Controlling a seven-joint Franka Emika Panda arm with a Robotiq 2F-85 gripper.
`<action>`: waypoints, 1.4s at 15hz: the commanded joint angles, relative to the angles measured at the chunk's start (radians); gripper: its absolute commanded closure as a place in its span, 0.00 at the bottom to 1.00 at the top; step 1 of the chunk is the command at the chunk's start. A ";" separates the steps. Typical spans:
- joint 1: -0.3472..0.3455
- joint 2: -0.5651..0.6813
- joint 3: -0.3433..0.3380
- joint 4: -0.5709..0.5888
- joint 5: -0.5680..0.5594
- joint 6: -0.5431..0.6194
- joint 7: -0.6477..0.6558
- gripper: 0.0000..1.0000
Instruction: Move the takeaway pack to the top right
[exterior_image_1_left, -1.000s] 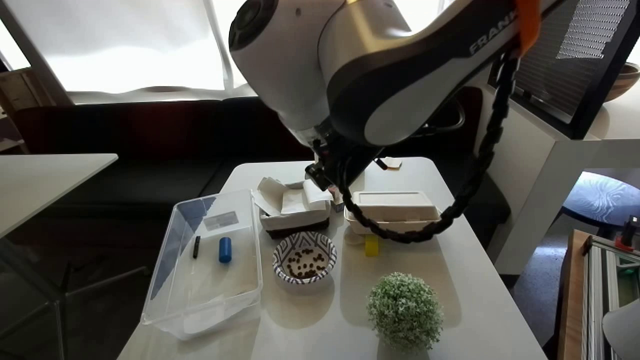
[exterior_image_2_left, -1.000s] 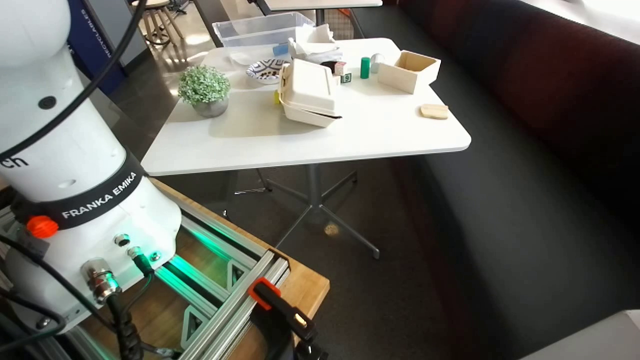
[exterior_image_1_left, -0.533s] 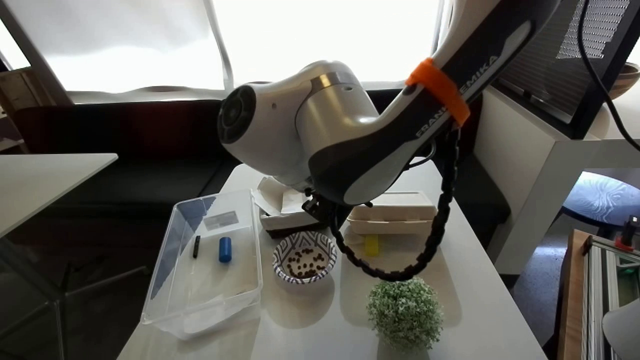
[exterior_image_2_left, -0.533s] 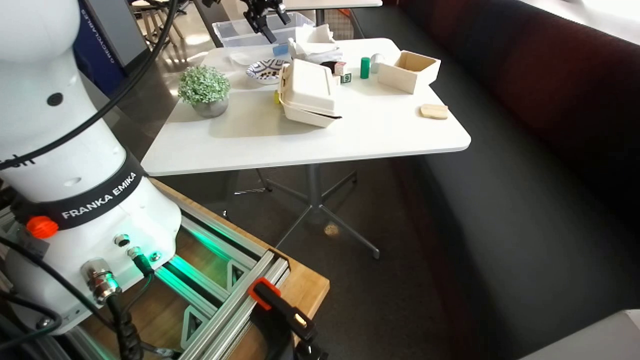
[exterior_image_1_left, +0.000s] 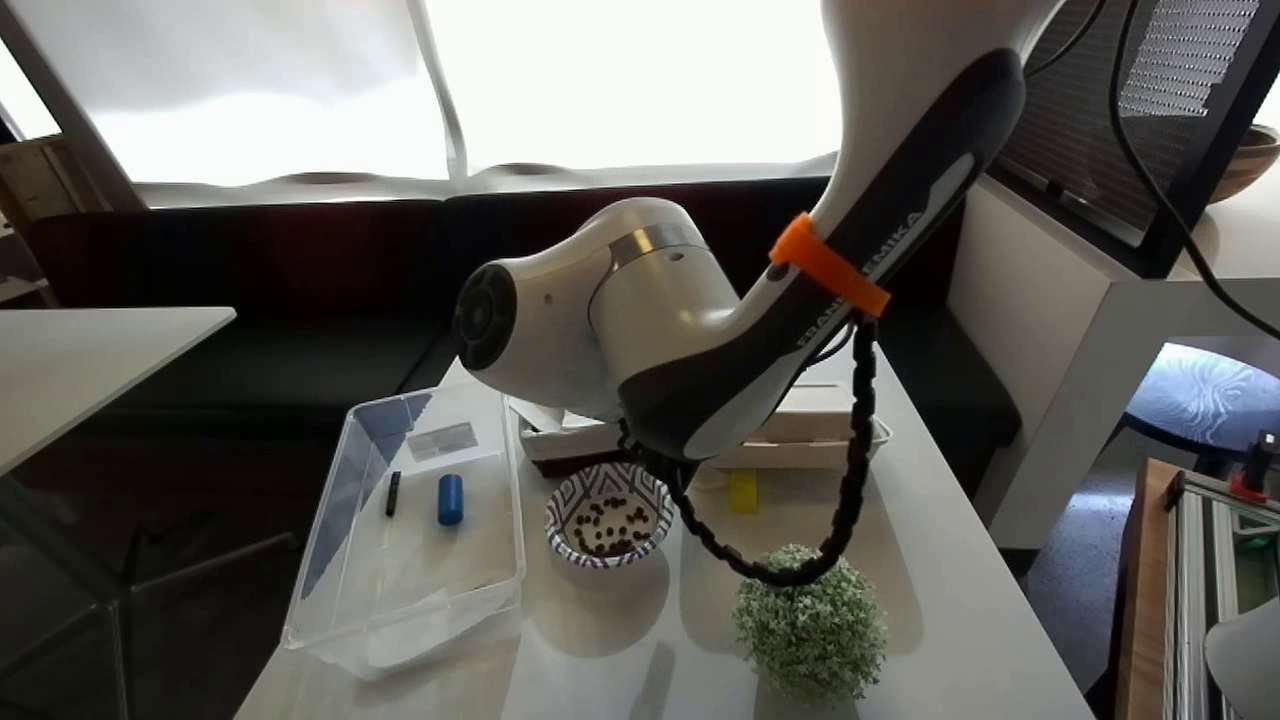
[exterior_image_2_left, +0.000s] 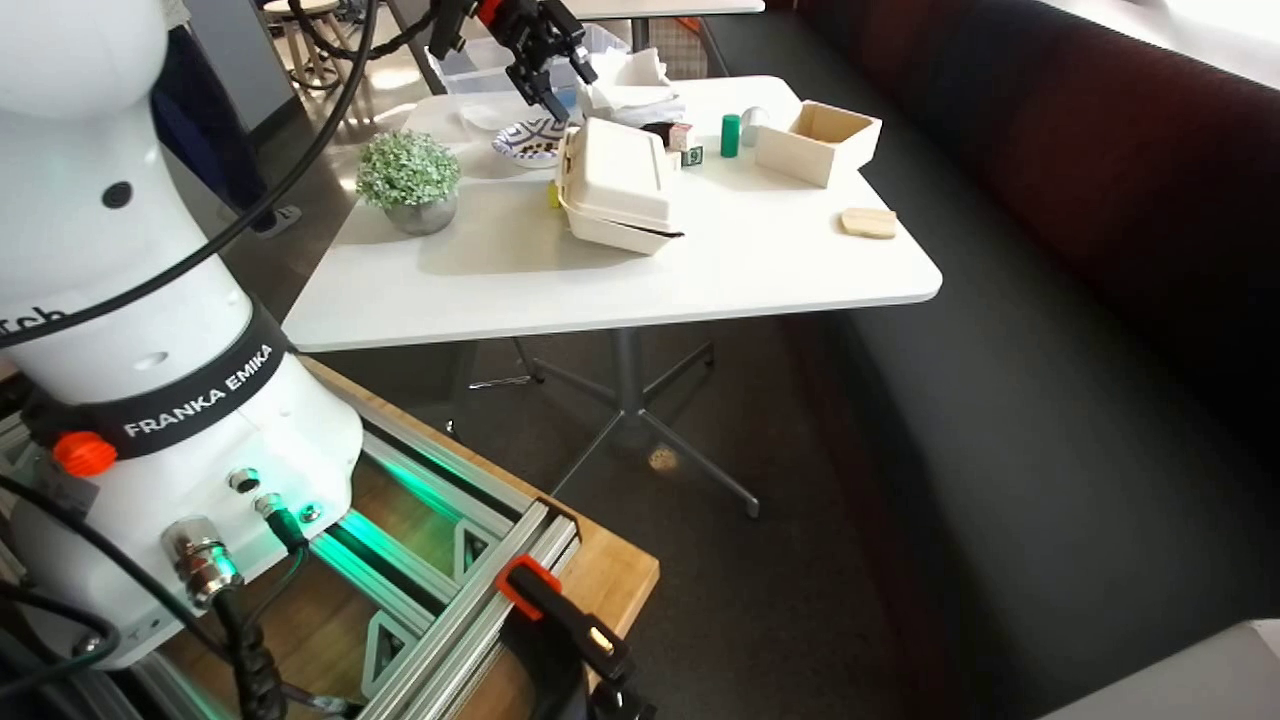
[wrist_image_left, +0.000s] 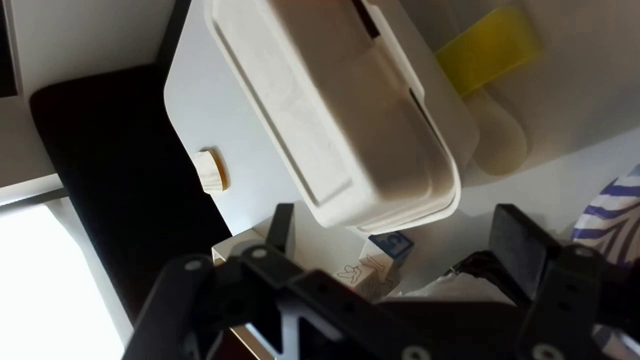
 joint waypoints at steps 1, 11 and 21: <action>0.027 0.047 -0.020 0.029 -0.030 -0.028 0.002 0.00; 0.039 0.093 -0.034 0.027 -0.038 -0.043 -0.001 0.00; 0.028 0.104 -0.031 0.027 -0.009 -0.058 -0.002 0.00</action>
